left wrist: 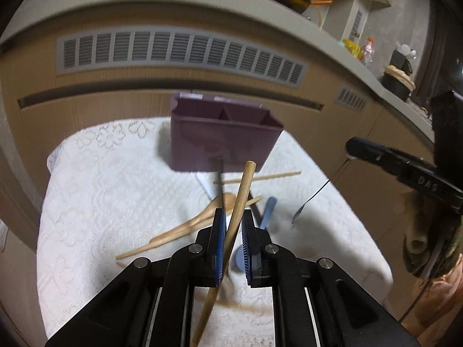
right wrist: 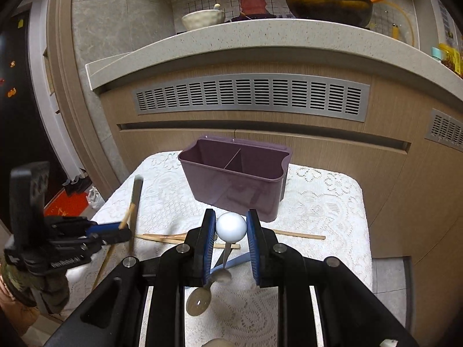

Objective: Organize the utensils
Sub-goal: 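Carry the spoon and chopstick up over the purple holder with both tools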

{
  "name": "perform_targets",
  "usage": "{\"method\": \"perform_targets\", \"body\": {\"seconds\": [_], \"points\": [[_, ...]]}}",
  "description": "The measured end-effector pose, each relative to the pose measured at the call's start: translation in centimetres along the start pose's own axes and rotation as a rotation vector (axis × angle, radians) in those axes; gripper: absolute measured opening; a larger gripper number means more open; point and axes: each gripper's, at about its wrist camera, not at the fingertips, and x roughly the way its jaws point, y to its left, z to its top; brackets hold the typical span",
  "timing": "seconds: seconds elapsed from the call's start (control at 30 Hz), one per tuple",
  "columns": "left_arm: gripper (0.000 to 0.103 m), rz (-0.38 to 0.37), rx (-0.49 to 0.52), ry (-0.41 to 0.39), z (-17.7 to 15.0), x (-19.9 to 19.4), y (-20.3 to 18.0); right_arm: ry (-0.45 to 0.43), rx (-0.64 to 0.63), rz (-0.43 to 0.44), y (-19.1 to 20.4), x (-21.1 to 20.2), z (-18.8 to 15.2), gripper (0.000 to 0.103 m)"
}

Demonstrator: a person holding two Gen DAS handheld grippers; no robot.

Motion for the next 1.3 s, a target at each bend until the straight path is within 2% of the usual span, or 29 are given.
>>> {"method": "perform_targets", "body": {"seconds": [0.23,0.3,0.37,0.4,0.47,0.57,0.67,0.73,0.83,0.97,1.0,1.07,1.13,1.3], "points": [[0.010,-0.013,0.023,-0.049,0.6,-1.9,-1.6,-0.030,-0.009,0.004,0.1,-1.6,0.0,0.021],[0.010,-0.021,0.038,-0.035,0.7,-1.6,-1.7,-0.036,-0.015,0.004,0.3,-2.1,-0.1,0.021],[0.012,-0.062,0.077,0.041,0.2,-0.5,-2.2,-0.039,-0.021,0.005,0.4,-2.5,-0.1,0.021],[0.012,-0.057,0.106,0.086,-0.3,0.6,-2.5,-0.039,-0.026,0.003,0.4,-2.6,-0.2,0.021],[0.013,0.001,0.164,0.163,-1.5,2.8,-3.0,-0.030,-0.032,0.005,0.4,-2.5,-0.4,0.021],[0.013,0.008,0.177,0.246,-2.2,5.6,-2.8,-0.010,-0.031,0.012,0.4,-2.2,-0.8,0.021],[0.014,-0.015,0.164,0.299,-1.9,7.6,-2.7,0.008,-0.027,0.019,0.4,-1.7,-1.1,0.021],[0.021,-0.019,0.183,0.334,-1.5,9.4,-3.0,0.020,-0.024,0.027,0.4,-1.2,-1.3,0.021],[0.026,0.031,0.235,0.391,-1.5,11.9,-3.5,0.031,-0.021,0.035,0.4,-0.7,-1.5,0.021],[0.026,0.074,0.263,0.465,-2.0,14.1,-3.3,0.039,-0.023,0.038,0.2,-0.4,-1.6,0.021],[0.025,0.069,0.251,0.458,-1.9,14.2,-3.3,0.040,-0.022,0.038,0.1,-0.4,-1.7,0.021],[0.014,0.074,0.236,0.447,-1.7,14.2,-3.3,0.041,-0.021,0.038,0.0,-0.3,-1.7,0.021],[0.009,0.093,0.228,0.412,-1.6,13.6,-3.4,0.042,-0.019,0.038,0.0,-0.3,-1.7,0.021],[0.007,0.012,0.119,0.211,-0.5,7.7,-3.6,0.030,-0.023,0.033,0.3,-1.0,-1.6,0.021]]}}
